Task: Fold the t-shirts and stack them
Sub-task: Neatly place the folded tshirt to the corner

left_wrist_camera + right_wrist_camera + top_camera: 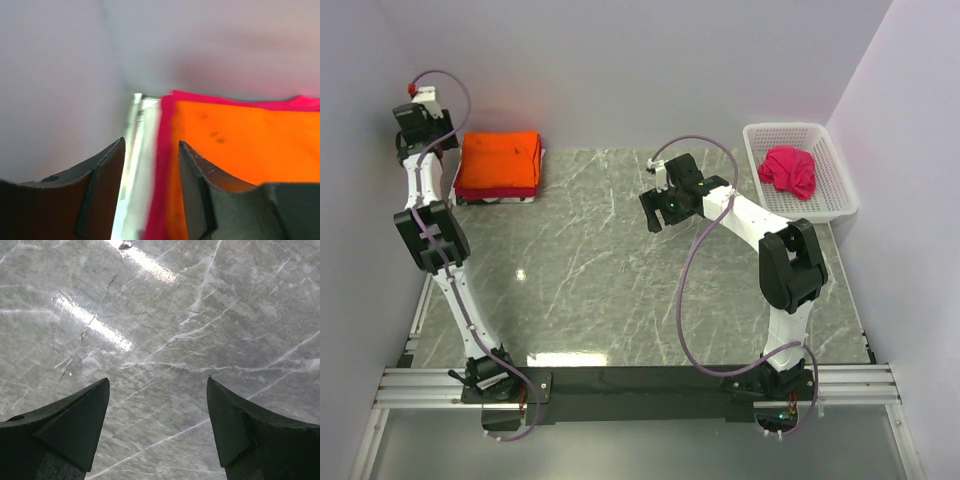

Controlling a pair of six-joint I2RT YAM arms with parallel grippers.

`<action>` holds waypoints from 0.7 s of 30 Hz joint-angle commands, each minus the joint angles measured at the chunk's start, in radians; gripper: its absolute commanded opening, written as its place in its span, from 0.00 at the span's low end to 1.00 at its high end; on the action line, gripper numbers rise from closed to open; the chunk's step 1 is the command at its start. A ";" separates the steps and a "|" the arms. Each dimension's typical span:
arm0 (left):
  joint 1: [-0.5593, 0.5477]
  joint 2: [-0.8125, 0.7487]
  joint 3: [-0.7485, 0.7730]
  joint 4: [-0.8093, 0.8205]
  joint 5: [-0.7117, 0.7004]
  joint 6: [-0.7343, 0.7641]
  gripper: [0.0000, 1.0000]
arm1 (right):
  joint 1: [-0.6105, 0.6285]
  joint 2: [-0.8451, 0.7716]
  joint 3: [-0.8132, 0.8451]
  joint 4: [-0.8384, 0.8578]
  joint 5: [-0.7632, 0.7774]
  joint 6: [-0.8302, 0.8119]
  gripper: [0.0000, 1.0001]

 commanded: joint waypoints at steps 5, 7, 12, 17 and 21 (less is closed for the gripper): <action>0.049 -0.227 -0.171 -0.026 0.226 0.052 0.38 | 0.004 -0.051 0.009 -0.003 -0.002 -0.012 0.84; 0.051 -0.261 -0.258 -0.037 0.282 0.047 0.36 | 0.001 -0.053 0.009 -0.009 -0.002 -0.015 0.85; 0.051 -0.324 -0.401 -0.031 0.334 0.017 0.32 | 0.000 -0.065 -0.013 -0.017 -0.009 -0.024 0.85; 0.052 -0.317 -0.487 -0.012 0.242 0.006 0.30 | -0.006 -0.085 -0.034 -0.026 -0.005 -0.031 0.85; 0.054 -0.251 -0.463 -0.046 0.173 0.009 0.28 | -0.023 -0.096 -0.041 -0.046 -0.012 -0.033 0.85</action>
